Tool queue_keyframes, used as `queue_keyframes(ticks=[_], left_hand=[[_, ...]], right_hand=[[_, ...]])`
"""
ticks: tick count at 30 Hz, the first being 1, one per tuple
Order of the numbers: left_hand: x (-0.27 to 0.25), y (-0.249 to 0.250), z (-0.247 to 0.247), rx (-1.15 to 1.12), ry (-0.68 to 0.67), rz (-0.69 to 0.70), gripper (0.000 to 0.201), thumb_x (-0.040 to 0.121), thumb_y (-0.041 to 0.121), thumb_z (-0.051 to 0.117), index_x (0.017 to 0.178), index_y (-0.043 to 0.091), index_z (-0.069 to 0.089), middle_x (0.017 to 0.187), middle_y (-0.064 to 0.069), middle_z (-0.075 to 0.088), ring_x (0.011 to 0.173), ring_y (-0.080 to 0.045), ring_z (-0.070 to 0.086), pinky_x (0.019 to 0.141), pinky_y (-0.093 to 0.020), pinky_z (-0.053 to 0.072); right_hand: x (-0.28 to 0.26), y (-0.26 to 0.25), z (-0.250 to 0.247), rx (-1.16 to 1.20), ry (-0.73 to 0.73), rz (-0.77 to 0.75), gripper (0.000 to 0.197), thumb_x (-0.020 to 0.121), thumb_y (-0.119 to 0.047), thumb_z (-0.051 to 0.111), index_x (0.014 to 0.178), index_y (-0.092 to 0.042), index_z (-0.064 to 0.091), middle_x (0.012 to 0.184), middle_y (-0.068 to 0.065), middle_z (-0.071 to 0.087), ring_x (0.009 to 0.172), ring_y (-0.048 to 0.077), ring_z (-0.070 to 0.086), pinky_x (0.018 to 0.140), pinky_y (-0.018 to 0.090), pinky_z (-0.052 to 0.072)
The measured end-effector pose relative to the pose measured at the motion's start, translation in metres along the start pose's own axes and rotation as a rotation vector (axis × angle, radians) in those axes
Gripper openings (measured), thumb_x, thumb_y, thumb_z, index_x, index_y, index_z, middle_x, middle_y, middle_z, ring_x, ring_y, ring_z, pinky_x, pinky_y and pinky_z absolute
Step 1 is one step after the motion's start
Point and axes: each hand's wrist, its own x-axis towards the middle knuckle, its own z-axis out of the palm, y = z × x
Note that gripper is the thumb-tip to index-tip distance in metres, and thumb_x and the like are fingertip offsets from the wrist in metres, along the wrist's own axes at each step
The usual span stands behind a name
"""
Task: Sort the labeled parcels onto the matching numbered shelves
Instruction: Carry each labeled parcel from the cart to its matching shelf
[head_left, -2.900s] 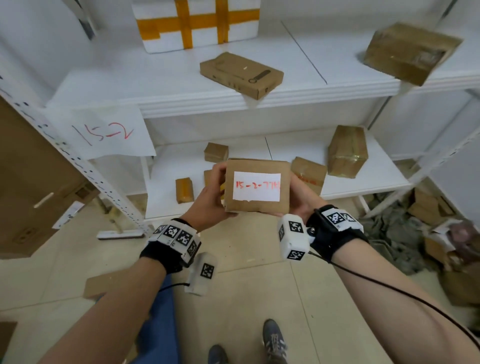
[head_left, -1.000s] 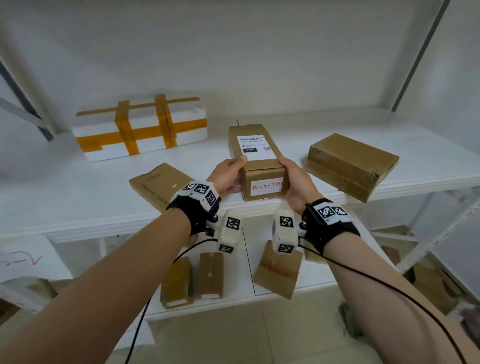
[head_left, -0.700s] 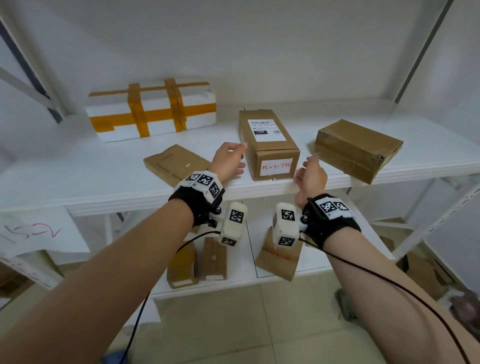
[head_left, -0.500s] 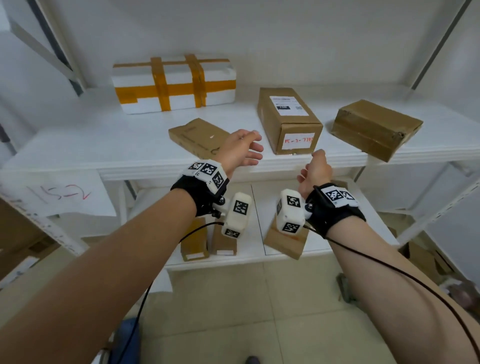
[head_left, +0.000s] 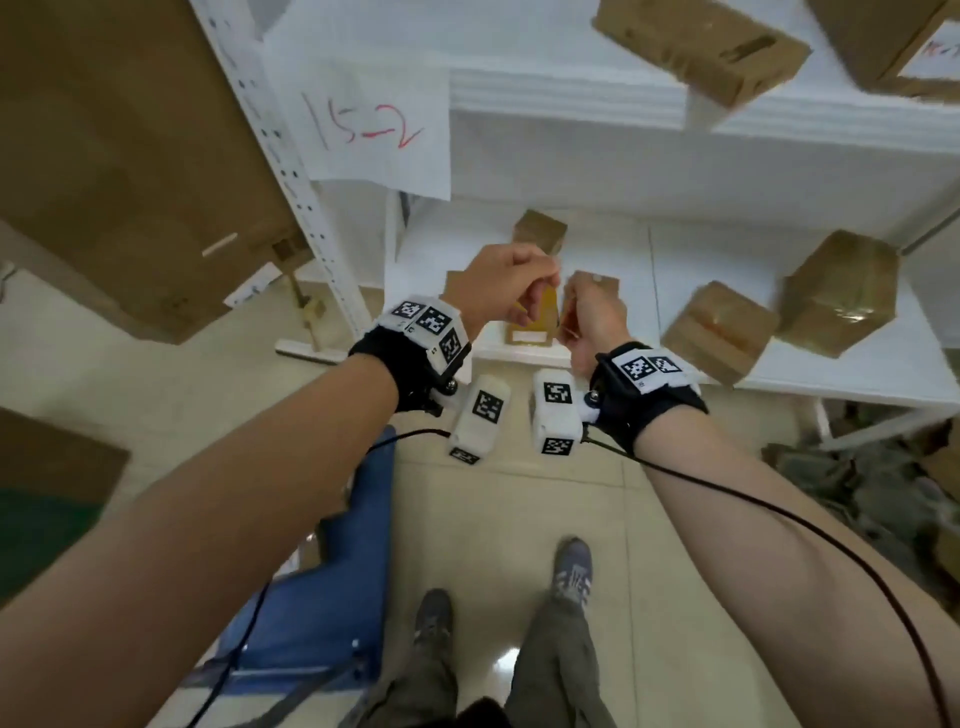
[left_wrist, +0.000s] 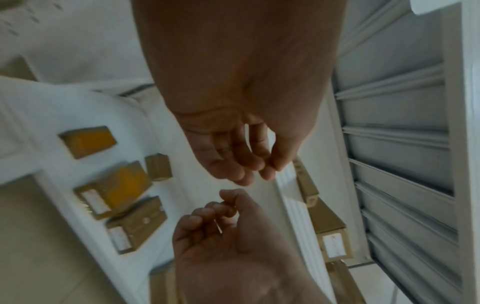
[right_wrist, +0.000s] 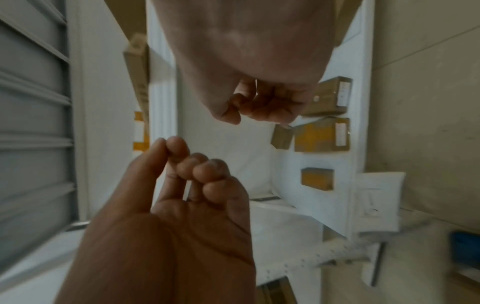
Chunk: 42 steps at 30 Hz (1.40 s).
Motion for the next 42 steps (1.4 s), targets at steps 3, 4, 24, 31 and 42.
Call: queue_keyframes(ticks=[3,4,24,31,42], left_hand=[[-0.025,-0.042,-0.025,0.007,0.033,-0.075,0.024,0.099,0.021,0.057,0.076,0.013,0.059,0.061,0.0,0.052,0.052,-0.011,0.053,0.049,-0.019,0.045],[-0.034,-0.06,-0.037,0.003,0.059,-0.106,0.024,0.099,0.022,0.058,0.076,0.013,0.059,0.06,0.001,0.052,0.052,-0.011,0.053,0.049,-0.02,0.046],[-0.13,-0.47,-0.155,0.012,0.419,-0.793,0.03,0.102,0.015,0.048,0.072,0.015,0.052,0.067,-0.005,0.052,0.056,-0.015,0.05,0.052,-0.021,0.043],[-0.16,-0.59,-0.184,0.076,0.383,-1.021,0.024,0.099,0.017,0.056,0.075,0.018,0.052,0.075,-0.005,0.059,0.061,-0.015,0.055,0.059,-0.025,0.044],[-0.178,-0.709,-0.234,0.065,0.518,-1.172,0.012,0.097,0.02,0.058,0.097,0.009,0.055,0.101,-0.012,0.06,0.089,-0.027,0.06,0.093,-0.045,0.054]], right_hand=[[-0.007,0.039,0.027,-0.086,-0.035,0.03,0.014,0.092,-0.009,0.056,0.079,-0.014,0.055,0.058,0.001,0.043,0.05,0.014,0.038,0.044,0.023,0.032],[-0.009,0.056,0.038,-0.121,-0.067,0.044,0.009,0.092,-0.009,0.056,0.084,-0.013,0.055,0.059,0.0,0.044,0.05,0.014,0.038,0.045,0.022,0.032],[0.049,0.412,0.151,-0.53,-0.313,0.316,0.038,0.1,-0.035,0.048,0.074,-0.011,0.062,0.056,0.004,0.054,0.046,0.016,0.042,0.047,0.024,0.033],[0.071,0.513,0.158,-0.637,-0.335,0.51,0.023,0.098,-0.031,0.047,0.094,-0.013,0.061,0.068,0.005,0.062,0.055,0.017,0.049,0.054,0.025,0.038],[0.092,0.625,0.211,-0.719,-0.508,0.71,0.032,0.105,-0.033,0.044,0.118,-0.007,0.057,0.092,0.013,0.064,0.067,0.019,0.058,0.063,0.029,0.049]])
